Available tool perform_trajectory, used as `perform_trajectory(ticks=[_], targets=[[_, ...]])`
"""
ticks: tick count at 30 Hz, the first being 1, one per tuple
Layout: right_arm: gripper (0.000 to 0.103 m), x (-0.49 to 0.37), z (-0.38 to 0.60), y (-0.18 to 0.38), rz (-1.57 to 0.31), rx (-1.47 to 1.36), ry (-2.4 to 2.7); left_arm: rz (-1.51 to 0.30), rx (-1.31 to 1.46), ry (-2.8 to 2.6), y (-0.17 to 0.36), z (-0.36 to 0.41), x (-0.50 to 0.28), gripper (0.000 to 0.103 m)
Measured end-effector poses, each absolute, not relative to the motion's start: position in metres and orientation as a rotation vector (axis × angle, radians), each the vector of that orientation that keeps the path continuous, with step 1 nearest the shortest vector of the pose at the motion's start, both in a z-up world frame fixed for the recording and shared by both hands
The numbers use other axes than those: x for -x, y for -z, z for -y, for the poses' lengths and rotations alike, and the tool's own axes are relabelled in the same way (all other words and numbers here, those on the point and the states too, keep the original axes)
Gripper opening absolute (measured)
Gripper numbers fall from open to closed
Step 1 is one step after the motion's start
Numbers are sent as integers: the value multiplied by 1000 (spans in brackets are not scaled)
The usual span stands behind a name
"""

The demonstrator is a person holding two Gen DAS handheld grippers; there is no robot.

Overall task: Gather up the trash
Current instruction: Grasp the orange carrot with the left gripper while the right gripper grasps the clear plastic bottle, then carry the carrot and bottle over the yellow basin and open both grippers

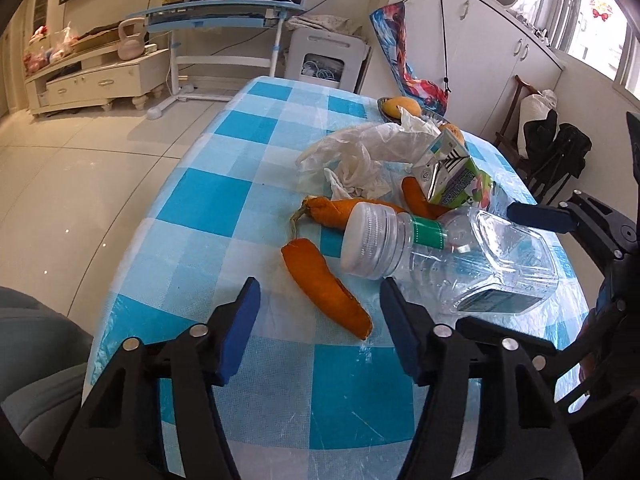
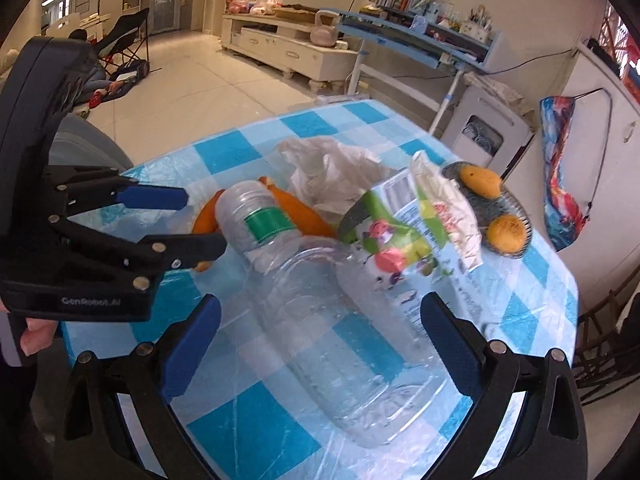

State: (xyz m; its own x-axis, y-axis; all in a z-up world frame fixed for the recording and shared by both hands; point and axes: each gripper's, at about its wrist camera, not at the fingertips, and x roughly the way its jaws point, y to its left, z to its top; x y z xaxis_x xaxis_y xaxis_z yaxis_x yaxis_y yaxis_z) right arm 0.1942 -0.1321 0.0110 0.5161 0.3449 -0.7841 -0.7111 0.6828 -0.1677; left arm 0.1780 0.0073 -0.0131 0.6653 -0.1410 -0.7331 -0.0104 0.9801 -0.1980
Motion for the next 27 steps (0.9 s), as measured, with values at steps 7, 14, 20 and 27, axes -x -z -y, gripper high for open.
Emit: perform_trajectory(ticks=[7,14,20,27], targets=[[85,-180,125,-18,-852,530,-700,-854,189,84,13,-16,-172,43],[64,-183,125,-13,-887,472,-662,-864,149,109,14,-10,-166,16],[55,-165,146,-18,-901,339,-658,-868,222,148,13,-21,-148,11],[55,-138,170,-25,-904,181,-661,-836,280,200,7,-23,-115,11]])
